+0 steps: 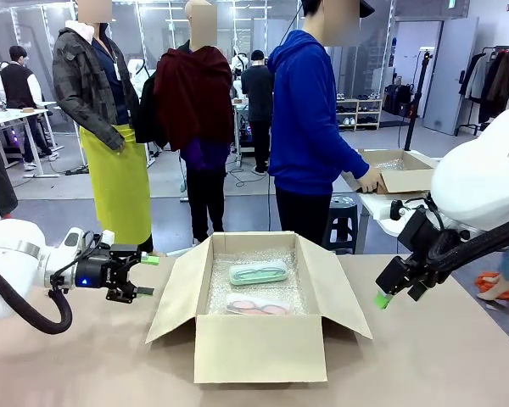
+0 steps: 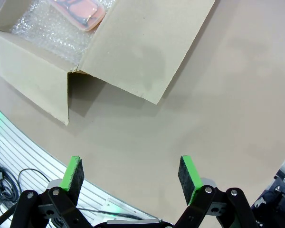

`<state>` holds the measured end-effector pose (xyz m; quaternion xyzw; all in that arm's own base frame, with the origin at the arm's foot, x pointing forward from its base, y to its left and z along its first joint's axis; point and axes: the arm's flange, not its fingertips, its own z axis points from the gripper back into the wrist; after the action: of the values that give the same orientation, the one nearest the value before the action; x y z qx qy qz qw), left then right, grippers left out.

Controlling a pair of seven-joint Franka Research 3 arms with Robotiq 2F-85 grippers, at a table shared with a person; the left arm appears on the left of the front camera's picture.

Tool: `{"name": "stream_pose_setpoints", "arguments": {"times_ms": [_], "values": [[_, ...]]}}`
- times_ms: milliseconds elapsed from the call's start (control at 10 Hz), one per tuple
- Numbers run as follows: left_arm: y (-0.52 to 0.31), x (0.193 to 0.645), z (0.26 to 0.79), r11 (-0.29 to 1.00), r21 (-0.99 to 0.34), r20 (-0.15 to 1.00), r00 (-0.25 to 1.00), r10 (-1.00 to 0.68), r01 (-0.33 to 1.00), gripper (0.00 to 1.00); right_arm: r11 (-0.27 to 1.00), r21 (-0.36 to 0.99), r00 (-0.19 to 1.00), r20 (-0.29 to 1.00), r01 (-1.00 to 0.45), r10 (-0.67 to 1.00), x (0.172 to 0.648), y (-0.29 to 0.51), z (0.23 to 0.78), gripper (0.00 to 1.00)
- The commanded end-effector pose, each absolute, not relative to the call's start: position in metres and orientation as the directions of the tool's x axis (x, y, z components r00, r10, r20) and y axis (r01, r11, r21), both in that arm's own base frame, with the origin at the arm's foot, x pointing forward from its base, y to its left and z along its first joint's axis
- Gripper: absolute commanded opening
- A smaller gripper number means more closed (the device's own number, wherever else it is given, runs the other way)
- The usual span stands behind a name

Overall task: Pack the glasses set securely to prepare it for shipping.
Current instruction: Position the Package Box on the left side of the table.

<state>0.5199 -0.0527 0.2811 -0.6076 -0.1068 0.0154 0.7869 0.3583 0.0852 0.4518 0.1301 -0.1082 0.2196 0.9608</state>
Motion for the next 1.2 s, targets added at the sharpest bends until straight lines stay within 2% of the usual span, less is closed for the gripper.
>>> {"name": "stream_pose_setpoints", "arguments": {"times_ms": [0,400,900,1000,1100], "values": [[-0.048,0.533,0.261,0.213,-0.971,0.15,0.971,0.186,0.109,1.0,0.862,0.204,0.873,0.27,-0.464,0.406,0.357,0.086,0.452,1.0],[-0.055,0.534,0.234,0.193,-0.979,0.107,0.977,0.186,0.07,1.0,0.862,0.204,0.873,0.27,-0.464,0.406,0.357,0.086,0.452,1.0],[-0.075,0.525,0.231,0.154,-0.987,0.065,0.984,0.166,0.039,1.0,0.862,0.204,0.873,0.27,-0.464,0.406,0.357,0.086,0.452,1.0],[-0.076,0.524,0.234,0.13,-0.99,0.072,0.98,0.183,0.049,0.84,0.862,0.204,0.873,0.27,-0.464,0.406,0.357,0.086,0.452,1.0],[-0.076,0.522,0.238,0.109,-0.992,0.085,0.98,0.178,0.066,0.43,0.862,0.204,0.873,0.27,-0.464,0.406,0.357,0.086,0.452,1.0]]}}
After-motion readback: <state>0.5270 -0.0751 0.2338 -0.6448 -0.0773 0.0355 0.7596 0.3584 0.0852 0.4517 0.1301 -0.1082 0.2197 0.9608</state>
